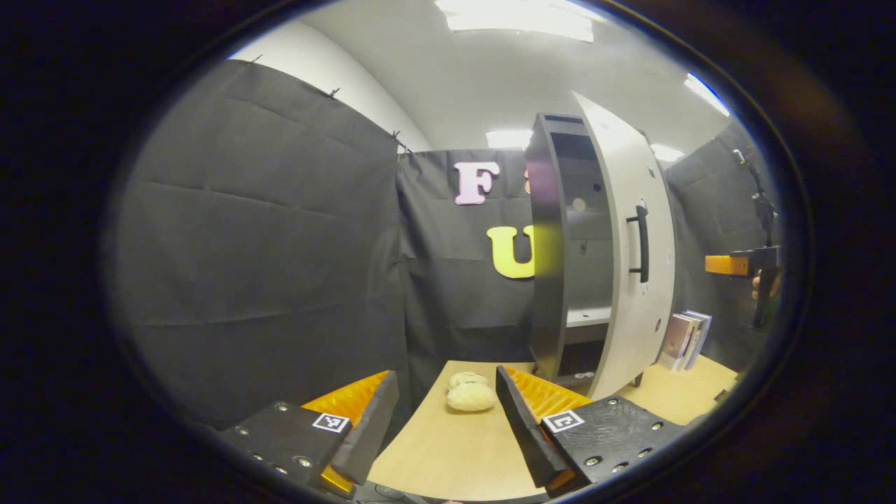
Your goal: Open the cabinet door with the right hand, grasp the bottle in the cabinet with the left hand and place it on the coaster, then close the cabinet door with the right hand.
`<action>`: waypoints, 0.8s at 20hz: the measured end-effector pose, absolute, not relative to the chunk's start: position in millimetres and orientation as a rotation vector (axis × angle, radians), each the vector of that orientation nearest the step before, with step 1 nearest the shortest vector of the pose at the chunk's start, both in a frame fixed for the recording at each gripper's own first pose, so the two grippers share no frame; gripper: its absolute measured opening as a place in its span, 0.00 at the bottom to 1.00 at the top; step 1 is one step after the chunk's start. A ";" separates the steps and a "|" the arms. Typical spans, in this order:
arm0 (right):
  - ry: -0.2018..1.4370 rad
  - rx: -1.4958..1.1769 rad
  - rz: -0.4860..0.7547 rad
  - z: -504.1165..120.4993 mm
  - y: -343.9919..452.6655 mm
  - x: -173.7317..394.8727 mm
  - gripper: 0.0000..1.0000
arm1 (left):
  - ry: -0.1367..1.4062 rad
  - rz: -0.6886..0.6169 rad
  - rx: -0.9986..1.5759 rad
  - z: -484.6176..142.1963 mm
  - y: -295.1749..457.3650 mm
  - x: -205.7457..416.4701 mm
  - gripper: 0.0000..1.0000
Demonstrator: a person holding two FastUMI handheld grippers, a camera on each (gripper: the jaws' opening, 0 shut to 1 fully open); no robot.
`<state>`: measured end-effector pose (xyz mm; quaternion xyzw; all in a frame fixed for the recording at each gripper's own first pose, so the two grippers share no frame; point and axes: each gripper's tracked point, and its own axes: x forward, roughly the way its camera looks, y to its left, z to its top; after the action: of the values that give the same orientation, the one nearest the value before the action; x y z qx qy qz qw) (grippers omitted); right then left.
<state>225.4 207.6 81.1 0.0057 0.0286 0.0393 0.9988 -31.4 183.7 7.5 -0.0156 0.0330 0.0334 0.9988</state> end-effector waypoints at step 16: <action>0.074 0.023 0.007 71.2 168.9 195.9 0.93 | 0.050 -0.052 -0.035 28.8 50.1 -25.8 0.82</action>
<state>195.9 168.9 71.2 0.0116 0.0372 0.0037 0.9992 -25.8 50.1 28.8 -0.0173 0.0252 -0.0261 0.9992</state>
